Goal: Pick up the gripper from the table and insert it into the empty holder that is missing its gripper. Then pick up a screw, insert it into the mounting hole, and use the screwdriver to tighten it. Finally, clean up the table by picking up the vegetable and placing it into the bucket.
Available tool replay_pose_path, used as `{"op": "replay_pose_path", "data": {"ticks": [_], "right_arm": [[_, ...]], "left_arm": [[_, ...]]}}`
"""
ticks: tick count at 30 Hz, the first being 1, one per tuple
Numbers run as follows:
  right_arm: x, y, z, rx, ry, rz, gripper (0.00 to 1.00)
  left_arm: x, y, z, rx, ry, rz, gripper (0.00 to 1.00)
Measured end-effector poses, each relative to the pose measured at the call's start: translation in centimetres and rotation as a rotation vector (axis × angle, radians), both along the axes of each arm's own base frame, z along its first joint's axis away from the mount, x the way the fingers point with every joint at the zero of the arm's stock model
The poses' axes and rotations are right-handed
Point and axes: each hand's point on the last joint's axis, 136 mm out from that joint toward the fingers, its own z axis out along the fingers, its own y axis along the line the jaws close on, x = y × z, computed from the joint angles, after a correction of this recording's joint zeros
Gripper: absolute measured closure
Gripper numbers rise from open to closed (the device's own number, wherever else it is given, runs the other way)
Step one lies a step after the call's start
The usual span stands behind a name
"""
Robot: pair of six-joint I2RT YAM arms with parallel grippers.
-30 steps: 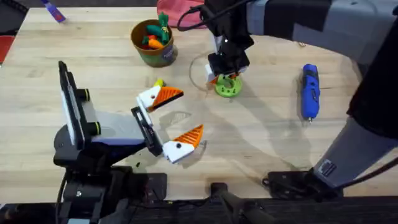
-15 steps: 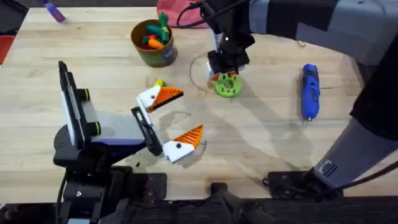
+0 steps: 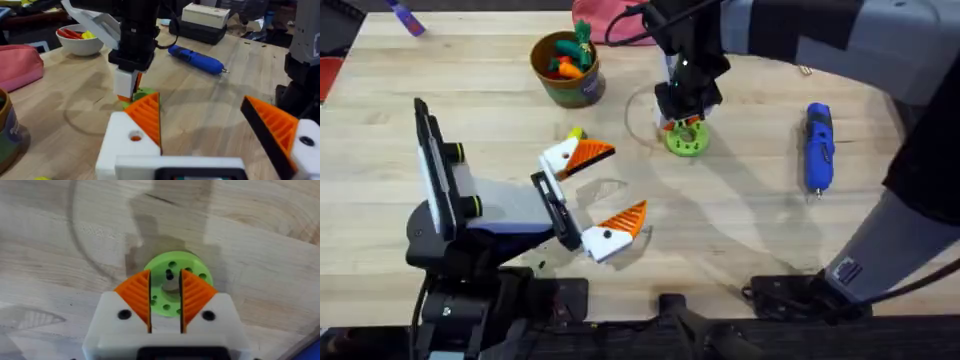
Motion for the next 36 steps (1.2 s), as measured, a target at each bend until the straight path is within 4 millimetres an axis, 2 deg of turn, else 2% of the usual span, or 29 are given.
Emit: {"op": "replay_pose_path", "data": {"ticks": [23, 30, 36], "right_arm": [[0.18, 0.06, -0.35, 0.004, -0.004, -0.010, 0.749], [0.16, 0.08, -0.60, 0.003, 0.000, -0.014, 0.795], [0.25, -0.20, -0.59, -0.005, -0.002, -0.021, 0.981]], "left_arm": [[0.00, 0.00, 0.00, 0.000, 0.000, 0.000, 0.015], [0.00, 0.00, 0.00, 0.000, 0.000, 0.000, 0.015], [0.00, 0.00, 0.00, 0.000, 0.000, 0.000, 0.016]]}}
